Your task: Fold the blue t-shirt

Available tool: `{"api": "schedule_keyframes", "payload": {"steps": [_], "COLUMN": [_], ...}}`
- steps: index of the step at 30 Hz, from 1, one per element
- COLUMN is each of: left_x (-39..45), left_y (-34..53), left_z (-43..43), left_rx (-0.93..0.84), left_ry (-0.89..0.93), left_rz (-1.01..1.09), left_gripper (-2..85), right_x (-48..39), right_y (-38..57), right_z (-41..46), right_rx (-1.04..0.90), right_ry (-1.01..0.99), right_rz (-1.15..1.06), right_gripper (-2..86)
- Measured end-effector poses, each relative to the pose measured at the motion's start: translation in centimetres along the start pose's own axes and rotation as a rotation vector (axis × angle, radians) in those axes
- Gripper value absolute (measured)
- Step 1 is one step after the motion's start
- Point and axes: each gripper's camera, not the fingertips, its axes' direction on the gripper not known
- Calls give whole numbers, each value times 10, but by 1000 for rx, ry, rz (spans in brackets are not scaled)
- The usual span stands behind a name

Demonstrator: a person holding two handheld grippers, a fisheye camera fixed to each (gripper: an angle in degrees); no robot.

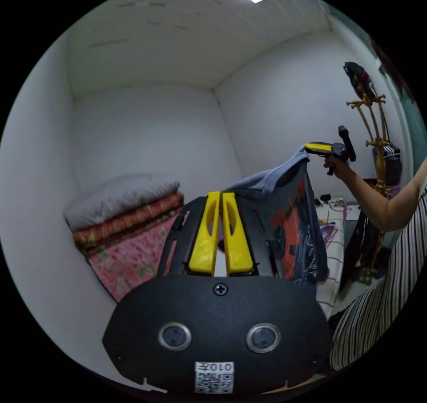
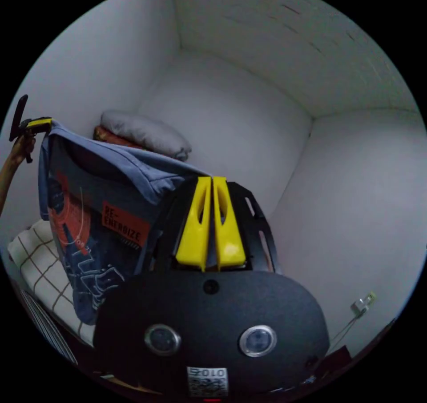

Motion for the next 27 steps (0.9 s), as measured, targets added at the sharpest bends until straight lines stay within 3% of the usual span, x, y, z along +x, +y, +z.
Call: {"api": "schedule_keyframes", "payload": {"steps": [6, 10, 21, 27], "left_x": [-11, -15, -16, -19], "left_y": [-32, -29, 32, 77], "left_z": [-44, -44, 40, 74], "left_rx": [118, 115, 12, 88], "left_ry": [-38, 2, 312, 491], "left_rz": [84, 95, 61, 9], "left_gripper": [-3, -3, -4, -4], "right_x": [9, 4, 18, -2], "right_y": [-61, -80, -106, -171], "right_z": [-58, -58, 36, 107], "right_rx": [173, 145, -94, -58], "right_ry": [6, 27, -37, -8], "right_rz": [7, 2, 165, 158], "right_gripper": [22, 22, 21, 23]}}
